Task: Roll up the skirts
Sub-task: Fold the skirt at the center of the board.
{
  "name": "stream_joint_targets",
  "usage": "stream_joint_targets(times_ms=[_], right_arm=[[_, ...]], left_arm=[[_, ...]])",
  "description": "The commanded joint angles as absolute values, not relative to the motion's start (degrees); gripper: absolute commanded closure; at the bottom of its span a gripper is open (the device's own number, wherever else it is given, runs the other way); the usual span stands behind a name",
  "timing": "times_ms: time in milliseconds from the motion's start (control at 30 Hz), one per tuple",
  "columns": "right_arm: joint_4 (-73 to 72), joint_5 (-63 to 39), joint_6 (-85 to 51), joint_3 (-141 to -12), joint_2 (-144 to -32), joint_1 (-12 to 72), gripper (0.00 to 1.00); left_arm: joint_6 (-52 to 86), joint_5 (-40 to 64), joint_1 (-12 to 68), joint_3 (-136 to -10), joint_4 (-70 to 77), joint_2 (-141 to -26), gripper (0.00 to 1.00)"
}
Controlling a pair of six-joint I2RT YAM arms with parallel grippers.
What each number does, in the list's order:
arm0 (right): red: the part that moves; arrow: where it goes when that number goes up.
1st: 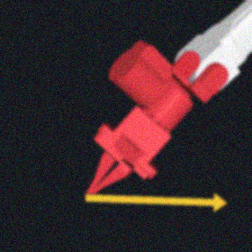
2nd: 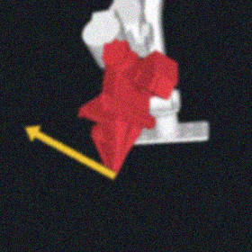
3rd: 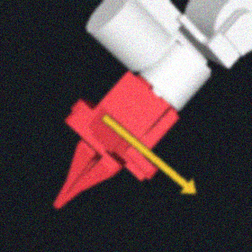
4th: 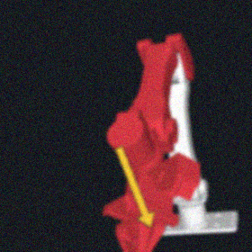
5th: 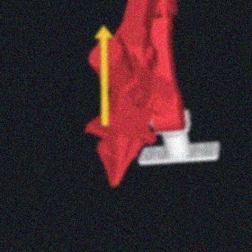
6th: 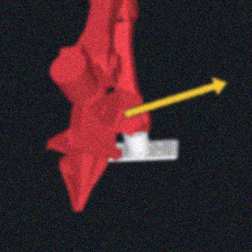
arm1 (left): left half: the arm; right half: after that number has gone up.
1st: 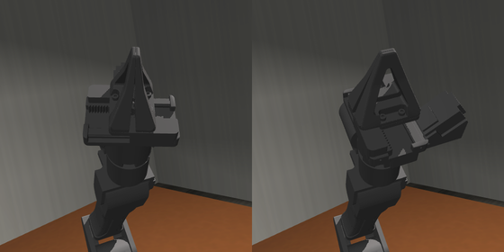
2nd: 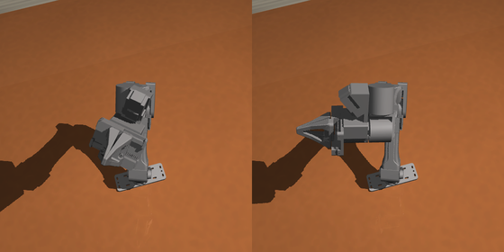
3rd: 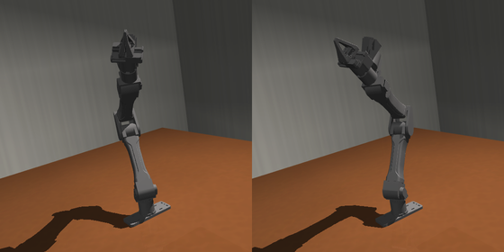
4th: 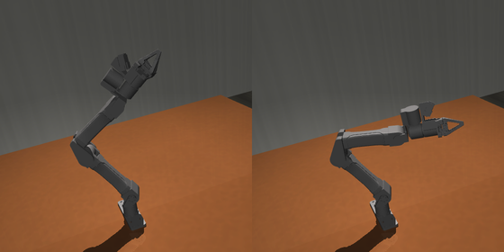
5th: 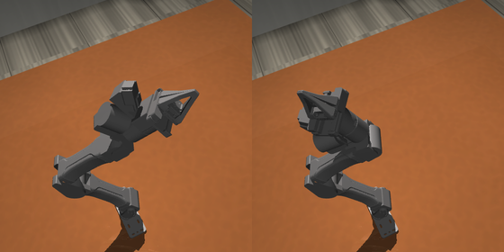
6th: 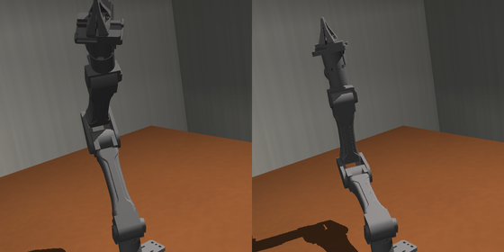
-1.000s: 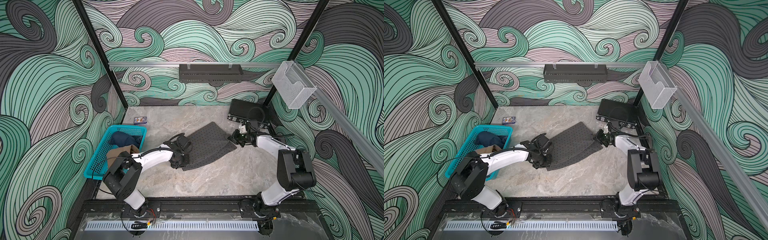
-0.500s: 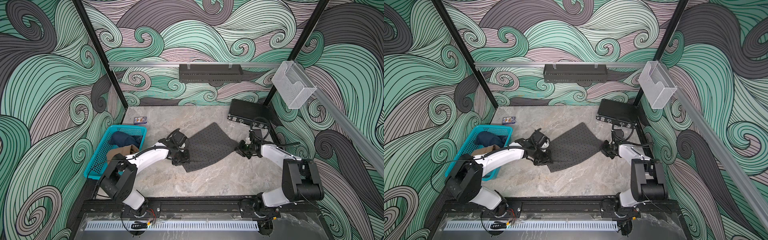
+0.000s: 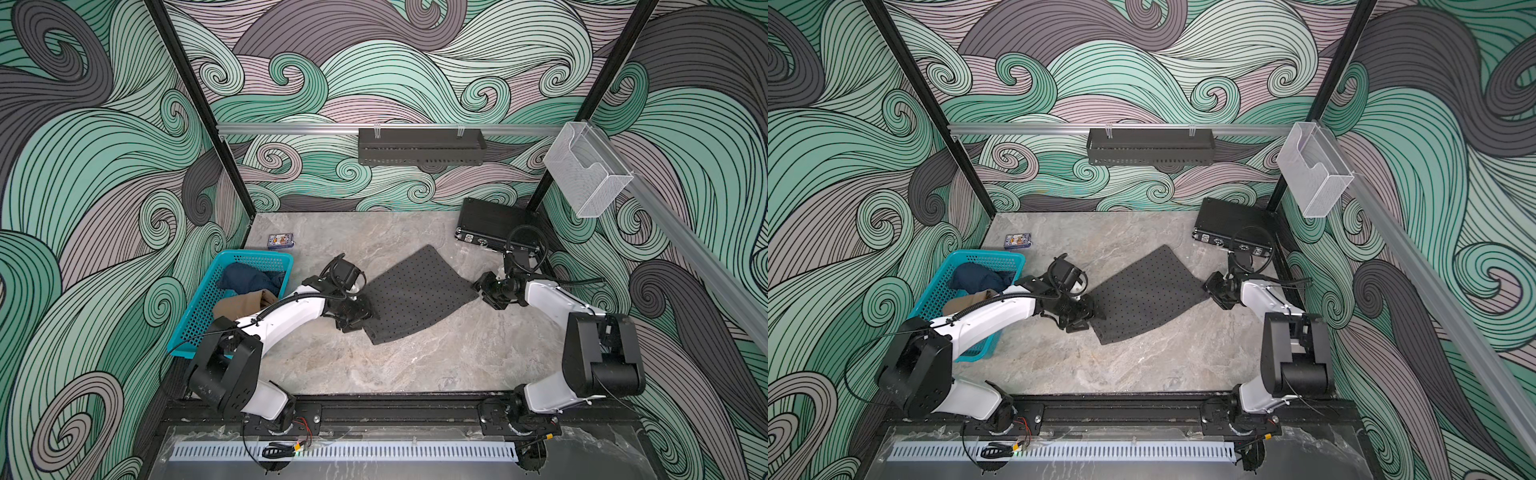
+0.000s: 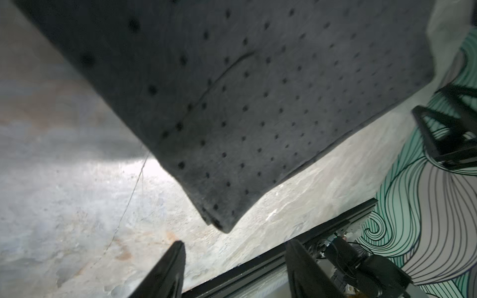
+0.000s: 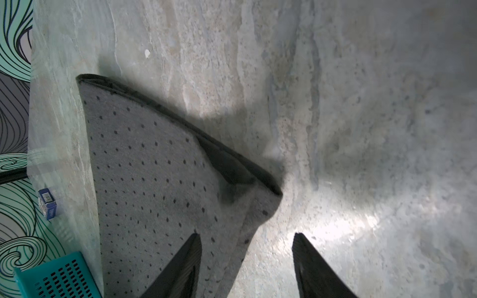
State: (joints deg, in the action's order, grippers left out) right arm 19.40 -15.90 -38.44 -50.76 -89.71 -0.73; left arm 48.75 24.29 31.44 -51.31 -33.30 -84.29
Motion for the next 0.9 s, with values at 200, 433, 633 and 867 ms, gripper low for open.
stream_joint_targets(times_ms=[200, 433, 633, 867], right_arm=[[18.4, -17.99, -35.25, -57.83, -99.17, -0.24, 0.43], [20.3, -17.89, -34.21, -60.28, -99.2, 0.95, 0.89], [29.28, -13.9, -34.34, -60.77, -93.04, 2.23, 1.0], [24.32, -10.83, -37.3, -46.9, -84.19, 3.59, 1.0]], left_arm=[[58.24, 21.72, 32.11, -48.1, -24.78, -89.81, 0.41], [55.6, 22.81, 31.73, -52.88, -24.17, -94.52, 1.0], [51.23, 19.95, 31.73, -55.0, -30.15, -90.55, 1.0], [51.59, 20.42, 31.56, -48.94, -28.15, -88.06, 1.0]])
